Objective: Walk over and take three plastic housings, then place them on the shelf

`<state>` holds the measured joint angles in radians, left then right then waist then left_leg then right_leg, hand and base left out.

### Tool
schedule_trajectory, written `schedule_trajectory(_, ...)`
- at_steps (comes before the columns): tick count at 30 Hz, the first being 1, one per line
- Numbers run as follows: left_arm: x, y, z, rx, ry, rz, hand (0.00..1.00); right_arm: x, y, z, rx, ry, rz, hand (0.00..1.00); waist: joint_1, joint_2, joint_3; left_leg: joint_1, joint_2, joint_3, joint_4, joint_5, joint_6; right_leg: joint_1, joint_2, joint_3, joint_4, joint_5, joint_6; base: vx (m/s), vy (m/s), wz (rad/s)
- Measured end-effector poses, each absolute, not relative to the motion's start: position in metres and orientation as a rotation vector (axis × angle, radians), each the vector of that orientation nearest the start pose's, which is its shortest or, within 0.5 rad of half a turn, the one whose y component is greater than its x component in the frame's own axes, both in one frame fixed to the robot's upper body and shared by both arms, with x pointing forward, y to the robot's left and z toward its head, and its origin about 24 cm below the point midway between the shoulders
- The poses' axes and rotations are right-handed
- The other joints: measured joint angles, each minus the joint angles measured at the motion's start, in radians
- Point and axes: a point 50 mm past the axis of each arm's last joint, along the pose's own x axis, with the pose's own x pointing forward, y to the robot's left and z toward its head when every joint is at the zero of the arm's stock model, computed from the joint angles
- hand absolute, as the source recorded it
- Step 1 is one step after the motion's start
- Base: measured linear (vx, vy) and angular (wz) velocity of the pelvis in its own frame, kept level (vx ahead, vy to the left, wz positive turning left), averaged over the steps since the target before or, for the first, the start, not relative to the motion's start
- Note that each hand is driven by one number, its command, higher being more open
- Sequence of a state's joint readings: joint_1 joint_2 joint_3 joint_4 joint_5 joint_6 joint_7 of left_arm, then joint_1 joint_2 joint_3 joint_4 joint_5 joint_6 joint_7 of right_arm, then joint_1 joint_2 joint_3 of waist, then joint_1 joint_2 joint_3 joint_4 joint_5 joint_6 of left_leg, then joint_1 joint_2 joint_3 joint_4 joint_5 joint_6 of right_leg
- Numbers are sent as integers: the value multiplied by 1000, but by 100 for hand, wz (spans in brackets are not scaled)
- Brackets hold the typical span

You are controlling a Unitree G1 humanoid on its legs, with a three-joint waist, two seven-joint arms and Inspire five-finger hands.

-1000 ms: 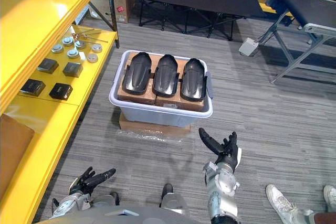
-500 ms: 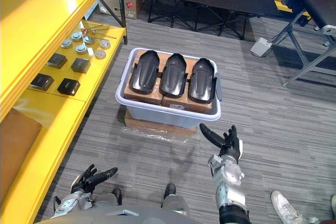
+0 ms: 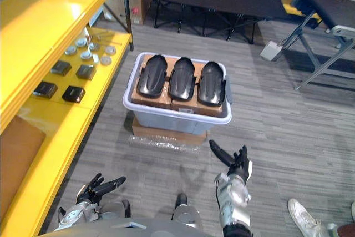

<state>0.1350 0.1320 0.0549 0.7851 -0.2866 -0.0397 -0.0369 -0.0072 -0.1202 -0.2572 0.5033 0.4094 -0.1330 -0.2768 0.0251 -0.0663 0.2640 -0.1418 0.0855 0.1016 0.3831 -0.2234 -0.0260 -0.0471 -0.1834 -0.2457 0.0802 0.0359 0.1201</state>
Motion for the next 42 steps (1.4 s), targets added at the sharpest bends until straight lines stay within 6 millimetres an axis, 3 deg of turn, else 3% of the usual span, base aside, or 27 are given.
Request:
schedule_trajectory(1, 135, 211, -130, -174, 824, 227, 100, 219, -261, -43, 275, 295, -673, 100, 3, 0, 21, -24, 2, -4, 20, -2, 3, -18, 1, 0, 12, 0, 0, -226, 37, 16)
schedule_trajectory(2, 152, 216, -122, -183, 767, 232, 100, 242, -277, -14, 257, 184, -689, 100, 22, -9, 90, -93, 6, -19, 72, -6, 10, -75, 5, 0, 46, 1, 1, -218, 37, 13)
schedule_trajectory(4, 165, 223, -113, -170, 720, 239, 100, 257, -290, 10, 248, 96, -722, 100, 40, -17, 148, -135, 12, -29, 113, -11, 13, -103, 9, 0, 69, 8, 3, -150, 47, 10)
schedule_trajectory(10, 161, 230, -117, -166, 748, 274, 100, 289, -326, 68, 219, -65, -762, 100, 58, -19, 177, -234, -5, -48, 160, -9, 23, -190, -8, -4, 113, 13, -2, -29, 63, 8)
schedule_trajectory(13, 164, 228, -115, -164, 720, 266, 100, 303, -345, 97, 167, -110, -802, 100, 64, 3, 195, -255, -12, -49, 170, -9, 24, -214, -17, -4, 132, 9, -5, 17, 50, 5)
schedule_trajectory(14, 166, 225, -115, -165, 706, 254, 100, 309, -358, 118, 136, -144, -829, 100, 64, 20, 207, -271, -21, -50, 173, -7, 25, -237, -27, -3, 153, 1, -5, 0, 45, 4)
schedule_trajectory(17, 170, 217, -115, -188, 695, 233, 100, 317, -378, 153, 72, -167, -866, 100, 63, 53, 226, -293, -35, -48, 179, -2, 31, -279, -46, 2, 198, -15, -2, -19, 37, 6)
schedule_trajectory(19, 177, 210, -115, -220, 681, 219, 100, 320, -392, 181, 39, -168, -897, 100, 63, 89, 239, -331, -42, -54, 207, -3, 31, -328, -61, 2, 257, -37, -3, -37, 35, 9)
schedule_trajectory(25, 183, 199, -113, -320, 652, 198, 100, 321, -403, 199, 61, -101, -928, 100, 84, 135, 254, -417, -41, -77, 282, -16, 24, -431, -73, 1, 394, -93, -15, -56, -17, 8)
schedule_trajectory(29, 187, 190, -114, -359, 644, 174, 100, 319, -410, 231, 60, -138, -957, 100, 89, 179, 259, -479, -46, -80, 296, -11, 32, -509, -89, 6, 442, -100, -19, -112, -26, 4)
schedule_trajectory(32, 188, 184, -113, -395, 630, 163, 100, 316, -414, 245, 53, -144, -980, 100, 94, 203, 263, -507, -46, -81, 292, -1, 35, -544, -92, 5, 452, -100, -20, -80, -38, 0)
schedule_trajectory(37, 189, 179, -113, -448, 613, 149, 100, 317, -412, 251, 35, -132, -976, 100, 105, 225, 263, -542, -45, -79, 283, 18, 34, -595, -95, 10, 479, -102, -24, -10, -49, -1)
schedule_trajectory(42, 188, 177, -113, -489, 606, 144, 100, 323, -404, 260, -1, -147, -950, 100, 114, 226, 263, -552, -44, -87, 278, 28, 27, -614, -95, 5, 498, -114, -42, 34, -47, 4)
